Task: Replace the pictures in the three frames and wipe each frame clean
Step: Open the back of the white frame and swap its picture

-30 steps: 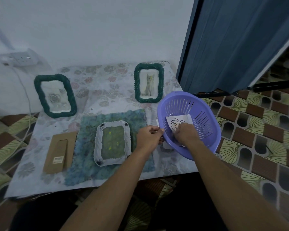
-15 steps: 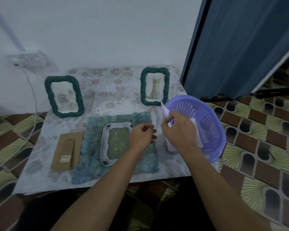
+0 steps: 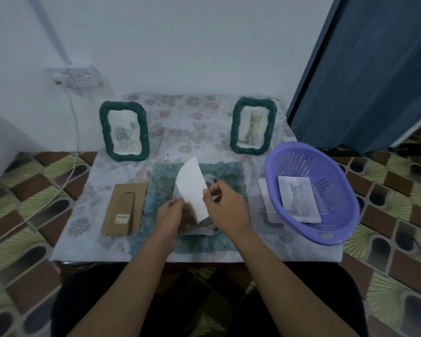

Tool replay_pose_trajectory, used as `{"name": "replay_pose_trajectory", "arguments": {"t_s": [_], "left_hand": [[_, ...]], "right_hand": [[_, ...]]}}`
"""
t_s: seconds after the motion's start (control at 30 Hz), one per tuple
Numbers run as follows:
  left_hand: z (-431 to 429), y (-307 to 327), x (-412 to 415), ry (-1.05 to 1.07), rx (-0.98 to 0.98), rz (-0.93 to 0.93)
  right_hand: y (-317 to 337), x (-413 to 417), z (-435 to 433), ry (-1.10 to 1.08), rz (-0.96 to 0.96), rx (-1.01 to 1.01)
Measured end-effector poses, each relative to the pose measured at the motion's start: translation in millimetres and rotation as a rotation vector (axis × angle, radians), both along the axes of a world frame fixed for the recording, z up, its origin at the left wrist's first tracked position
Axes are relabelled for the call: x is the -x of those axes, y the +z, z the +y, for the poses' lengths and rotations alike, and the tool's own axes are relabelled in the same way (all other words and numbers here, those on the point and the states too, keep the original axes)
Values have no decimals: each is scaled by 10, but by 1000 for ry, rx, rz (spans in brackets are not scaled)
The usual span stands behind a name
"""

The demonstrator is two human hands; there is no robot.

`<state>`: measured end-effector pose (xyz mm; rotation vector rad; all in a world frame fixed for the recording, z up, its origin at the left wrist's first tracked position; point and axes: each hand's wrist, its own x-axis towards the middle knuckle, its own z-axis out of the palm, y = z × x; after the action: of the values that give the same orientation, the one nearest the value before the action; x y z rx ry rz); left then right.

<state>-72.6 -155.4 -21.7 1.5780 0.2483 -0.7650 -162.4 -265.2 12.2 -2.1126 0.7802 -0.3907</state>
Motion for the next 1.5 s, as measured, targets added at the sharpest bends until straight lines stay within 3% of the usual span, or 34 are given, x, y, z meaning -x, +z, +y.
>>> {"name": "replay_pose_trajectory", "arguments": {"t_s": [0.23,0.43,0.83,1.5], "left_hand": [[257,-158,-146,-83,-271,-360],[204,-237,-241,-295,-517,-622],[126,-430,-260,-368,-627,-821],[115,-440,-274,-392,-647,-810]], "right_hand": [[-365,-112,7,-25,175,-98],[-578,-108,-15,-97,296,89],[-680,-107,-86,-131,383,124],[-644,-108,-59,-129,376,21]]}}
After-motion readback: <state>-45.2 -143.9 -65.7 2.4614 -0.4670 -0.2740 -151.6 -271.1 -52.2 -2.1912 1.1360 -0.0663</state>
